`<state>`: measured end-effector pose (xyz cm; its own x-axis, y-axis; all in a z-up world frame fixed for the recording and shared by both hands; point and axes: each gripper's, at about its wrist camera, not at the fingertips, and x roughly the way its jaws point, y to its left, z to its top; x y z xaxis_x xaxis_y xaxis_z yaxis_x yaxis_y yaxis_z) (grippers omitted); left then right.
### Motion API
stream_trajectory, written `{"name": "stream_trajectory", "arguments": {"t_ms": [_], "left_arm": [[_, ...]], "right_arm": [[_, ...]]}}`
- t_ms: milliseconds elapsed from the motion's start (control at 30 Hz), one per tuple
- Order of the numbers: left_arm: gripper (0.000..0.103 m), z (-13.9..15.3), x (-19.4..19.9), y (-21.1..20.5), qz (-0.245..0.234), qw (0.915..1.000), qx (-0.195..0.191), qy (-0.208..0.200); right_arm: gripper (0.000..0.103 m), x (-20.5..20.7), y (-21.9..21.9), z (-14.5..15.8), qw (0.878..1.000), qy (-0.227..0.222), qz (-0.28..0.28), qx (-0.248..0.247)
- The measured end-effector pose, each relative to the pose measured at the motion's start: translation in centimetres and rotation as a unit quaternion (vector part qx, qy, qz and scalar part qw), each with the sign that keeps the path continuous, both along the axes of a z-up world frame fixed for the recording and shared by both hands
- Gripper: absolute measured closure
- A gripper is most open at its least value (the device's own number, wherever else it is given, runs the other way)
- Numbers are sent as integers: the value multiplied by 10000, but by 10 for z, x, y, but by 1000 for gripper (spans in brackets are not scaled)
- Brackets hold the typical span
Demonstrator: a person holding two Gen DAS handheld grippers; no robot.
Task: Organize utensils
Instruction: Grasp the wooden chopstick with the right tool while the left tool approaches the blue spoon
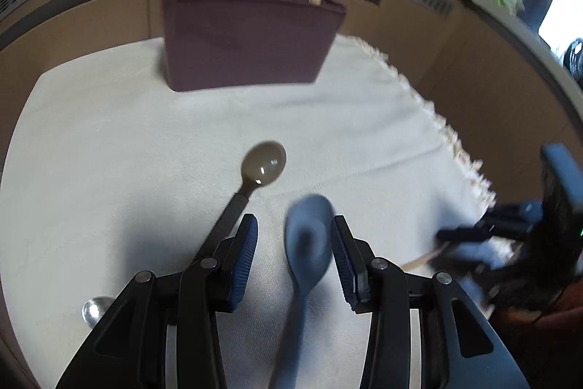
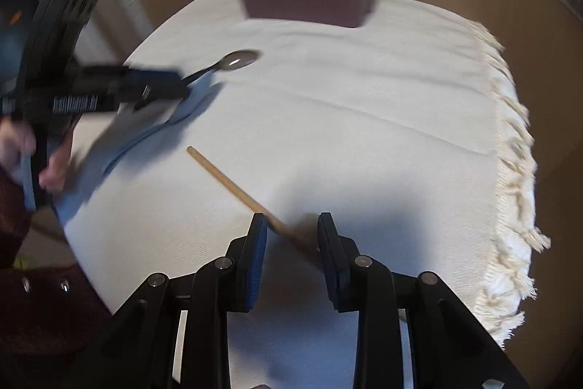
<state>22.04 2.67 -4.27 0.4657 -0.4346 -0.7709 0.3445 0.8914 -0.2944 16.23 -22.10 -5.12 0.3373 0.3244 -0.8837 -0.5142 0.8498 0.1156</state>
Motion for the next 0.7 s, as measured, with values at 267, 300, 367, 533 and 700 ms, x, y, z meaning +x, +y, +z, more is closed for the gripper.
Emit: {"name": "stream_trajectory", "arguments": {"t_ms": [267, 300, 367, 533, 700], "left_arm": [[60, 22, -6, 72, 976, 9917, -830, -74], [60, 20, -6, 75, 990, 9909, -912, -36], [60, 18, -8, 75, 912, 9912, -960, 0], [60, 14, -20, 21, -226, 9994, -257, -34], [60, -2, -18, -35, -984, 9935, 567, -29]], "right_arm": [[77, -4, 51, 1, 9895, -591, 1037, -817], [77, -3, 54, 1, 9887, -558, 1170, -747], [83, 0, 58, 0, 9879, -502, 1336, -608], [99, 34, 33, 1, 9974, -129, 706, -113], [100, 68, -26, -2, 9963, 264, -646, 494]]}}
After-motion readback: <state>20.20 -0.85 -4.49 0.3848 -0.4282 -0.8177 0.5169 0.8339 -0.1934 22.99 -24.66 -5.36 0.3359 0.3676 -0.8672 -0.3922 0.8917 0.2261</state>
